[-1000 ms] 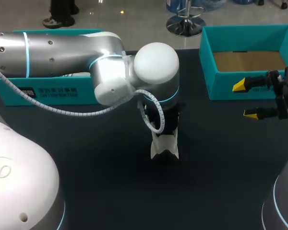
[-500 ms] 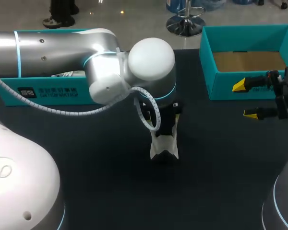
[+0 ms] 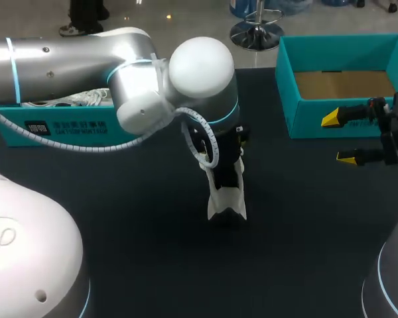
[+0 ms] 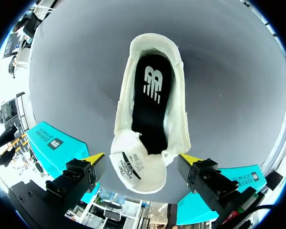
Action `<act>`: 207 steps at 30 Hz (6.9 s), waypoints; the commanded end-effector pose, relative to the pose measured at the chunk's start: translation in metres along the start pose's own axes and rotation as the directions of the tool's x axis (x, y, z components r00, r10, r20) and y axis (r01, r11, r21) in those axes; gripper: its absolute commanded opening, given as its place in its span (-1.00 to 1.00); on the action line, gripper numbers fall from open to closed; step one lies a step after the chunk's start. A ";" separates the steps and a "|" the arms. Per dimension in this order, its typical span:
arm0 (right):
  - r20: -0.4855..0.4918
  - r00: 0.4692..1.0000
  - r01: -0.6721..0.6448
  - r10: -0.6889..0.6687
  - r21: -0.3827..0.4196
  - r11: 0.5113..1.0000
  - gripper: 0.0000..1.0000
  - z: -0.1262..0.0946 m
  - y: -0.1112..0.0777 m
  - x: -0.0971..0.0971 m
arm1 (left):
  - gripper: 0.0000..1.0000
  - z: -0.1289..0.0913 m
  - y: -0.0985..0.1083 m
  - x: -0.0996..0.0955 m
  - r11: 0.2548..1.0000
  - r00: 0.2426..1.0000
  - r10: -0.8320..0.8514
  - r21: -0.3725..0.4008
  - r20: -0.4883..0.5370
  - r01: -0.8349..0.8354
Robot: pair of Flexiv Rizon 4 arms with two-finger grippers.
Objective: Take the shoe out of the shoebox, open the shoe tongue, remove and reinsert the insole, then place the shoe into the shoebox
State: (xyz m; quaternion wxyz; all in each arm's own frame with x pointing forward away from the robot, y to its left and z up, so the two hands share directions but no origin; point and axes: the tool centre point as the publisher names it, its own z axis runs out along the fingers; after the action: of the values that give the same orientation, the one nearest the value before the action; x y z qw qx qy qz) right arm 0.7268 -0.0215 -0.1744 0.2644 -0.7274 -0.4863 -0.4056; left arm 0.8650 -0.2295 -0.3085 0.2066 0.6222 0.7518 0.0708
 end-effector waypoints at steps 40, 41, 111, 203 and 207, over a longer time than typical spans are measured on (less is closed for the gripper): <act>0.003 1.000 -0.001 0.001 -0.003 1.000 1.00 0.000 -0.001 0.000 | -1.00 0.002 0.024 -0.003 0.963 0.962 0.269 0.035 -0.054 -0.267; 0.003 1.000 -0.001 0.001 -0.003 1.000 1.00 0.000 -0.001 0.000 | -1.00 0.002 0.022 -0.002 0.961 0.960 0.275 0.046 -0.053 -0.272; 0.003 1.000 -0.001 0.001 -0.003 1.000 1.00 0.000 -0.001 0.000 | -1.00 -0.014 -0.044 0.007 0.946 0.949 -0.215 0.191 -0.232 0.261; 0.003 1.000 -0.001 0.001 -0.003 1.000 1.00 0.000 -0.001 0.000 | 0.67 0.016 -0.165 0.037 0.293 0.259 -0.938 -0.128 -0.228 0.947; 0.003 1.000 -0.001 0.001 -0.003 1.000 1.00 0.000 -0.001 0.000 | 0.44 0.017 -0.169 0.037 0.287 0.253 -0.940 -0.132 -0.229 0.949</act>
State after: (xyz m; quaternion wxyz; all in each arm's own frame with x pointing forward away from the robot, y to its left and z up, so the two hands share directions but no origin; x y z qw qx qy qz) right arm 0.7268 -0.0216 -0.1744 0.2644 -0.7274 -0.4863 -0.4056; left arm 0.7149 -0.2297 -0.3902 0.0952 0.0382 0.9947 0.0015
